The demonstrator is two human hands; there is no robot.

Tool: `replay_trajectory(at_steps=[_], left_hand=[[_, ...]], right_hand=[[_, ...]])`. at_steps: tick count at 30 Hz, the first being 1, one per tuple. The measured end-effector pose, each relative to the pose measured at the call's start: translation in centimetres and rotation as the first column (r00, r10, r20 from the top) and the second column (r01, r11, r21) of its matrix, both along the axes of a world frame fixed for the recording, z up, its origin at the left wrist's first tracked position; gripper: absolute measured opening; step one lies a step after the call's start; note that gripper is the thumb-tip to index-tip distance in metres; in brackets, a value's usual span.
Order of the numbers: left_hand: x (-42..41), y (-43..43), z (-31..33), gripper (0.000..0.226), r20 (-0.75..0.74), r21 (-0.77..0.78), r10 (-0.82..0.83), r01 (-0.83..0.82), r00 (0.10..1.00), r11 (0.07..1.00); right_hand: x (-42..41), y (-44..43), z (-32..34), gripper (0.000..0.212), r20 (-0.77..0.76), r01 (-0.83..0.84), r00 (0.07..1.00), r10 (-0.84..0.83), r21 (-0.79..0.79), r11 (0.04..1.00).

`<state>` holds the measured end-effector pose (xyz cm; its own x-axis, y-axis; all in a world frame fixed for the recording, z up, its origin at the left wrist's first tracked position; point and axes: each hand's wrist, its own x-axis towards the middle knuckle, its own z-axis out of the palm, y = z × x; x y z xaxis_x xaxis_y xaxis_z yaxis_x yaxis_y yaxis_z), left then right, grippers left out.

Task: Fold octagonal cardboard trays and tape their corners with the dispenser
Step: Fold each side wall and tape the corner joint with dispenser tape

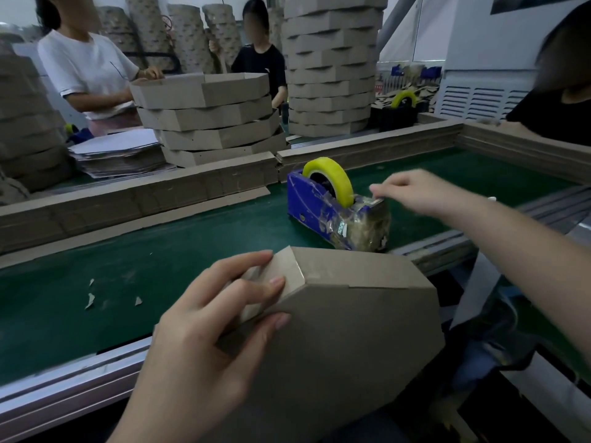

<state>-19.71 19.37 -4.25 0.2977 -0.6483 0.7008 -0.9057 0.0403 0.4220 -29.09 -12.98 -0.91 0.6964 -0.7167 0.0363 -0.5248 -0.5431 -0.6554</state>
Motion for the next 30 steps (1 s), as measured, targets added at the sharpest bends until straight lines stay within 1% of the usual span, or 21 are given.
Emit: replay_trajectory(at_steps=[2, 4, 6, 8, 11, 14, 17, 19, 22, 24, 25, 28, 29, 30], left_hand=[[-0.1, 0.0, 0.0, 0.023, -0.006, -0.003, -0.002, 0.002, 1.000, 1.000], [-0.1, 0.0, 0.1, 0.023, -0.004, -0.004, 0.000, 0.000, 1.000, 1.000], [-0.1, 0.0, 0.1, 0.024, -0.005, 0.000, -0.001, 0.001, 1.000, 1.000], [-0.1, 0.0, 0.1, 0.024, -0.004, -0.001, -0.001, 0.001, 1.000, 1.000], [-0.2, 0.0, 0.2, 0.023, -0.006, -0.006, 0.003, -0.003, 1.000, 1.000], [-0.1, 0.0, 0.2, 0.022, -0.003, 0.001, 0.001, -0.001, 1.000, 1.000], [0.1, -0.1, 0.2, 0.023, -0.005, 0.004, 0.000, 0.000, 1.000, 1.000], [0.2, -0.2, 0.1, 0.024, -0.008, 0.003, 0.001, -0.001, 1.000, 1.000], [0.3, -0.3, 0.1, 0.024, -0.012, -0.004, 0.008, -0.008, 1.000, 1.000], [0.3, -0.5, 0.1, 0.024, -0.011, -0.002, 0.004, -0.004, 1.000, 1.000], [0.3, -0.5, 0.2, 0.024, -0.012, -0.001, 0.002, -0.002, 1.000, 1.000], [0.3, -0.6, 0.3, 0.025, -0.003, 0.009, -0.002, 0.002, 1.000, 1.000], [0.3, -0.7, 0.3, 0.025, 0.001, 0.013, -0.002, 0.002, 1.000, 1.000], [0.4, -0.7, 0.3, 0.025, 0.005, 0.017, 0.000, 0.000, 1.000, 1.000]], right_hand=[[0.7, -0.1, -1.6, 0.027, -0.039, 0.018, 0.999, -0.013, 0.140, 0.990], [1.1, 0.1, -1.8, 0.027, 0.048, 0.028, 0.998, -0.044, 0.303, 0.953], [1.4, -0.1, -1.5, 0.020, 0.171, 0.017, 0.979, -0.109, 0.469, 0.883], [1.6, -0.2, -1.5, 0.019, 0.251, 0.016, 0.943, -0.217, 0.618, 0.786], [1.6, 0.1, -1.7, 0.018, 0.280, 0.032, 0.901, -0.331, 0.719, 0.695], [1.6, 0.3, -1.1, 0.017, 0.303, -0.003, 0.886, -0.351, 0.761, 0.649], [1.7, 0.4, -1.0, 0.021, 0.359, -0.019, 0.849, -0.387, 0.754, 0.657], [1.4, 0.6, -2.2, 0.028, 0.471, -0.090, 0.774, -0.423, 0.743, 0.663], [0.5, 1.1, -4.2, 0.042, 0.650, -0.258, 0.612, -0.449, 0.702, 0.664], [-0.1, 1.2, -5.4, 0.049, 0.718, -0.333, 0.515, -0.467, 0.670, 0.663], [-0.2, 1.3, -5.9, 0.051, 0.742, -0.361, 0.481, -0.468, 0.653, 0.666], [-0.1, 1.8, -7.2, 0.051, 0.785, -0.388, 0.430, -0.445, 0.606, 0.694], [-0.1, 1.9, -7.6, 0.051, 0.792, -0.382, 0.431, -0.433, 0.595, 0.707], [-0.1, 2.0, -8.0, 0.049, 0.789, -0.360, 0.451, -0.417, 0.588, 0.724]])
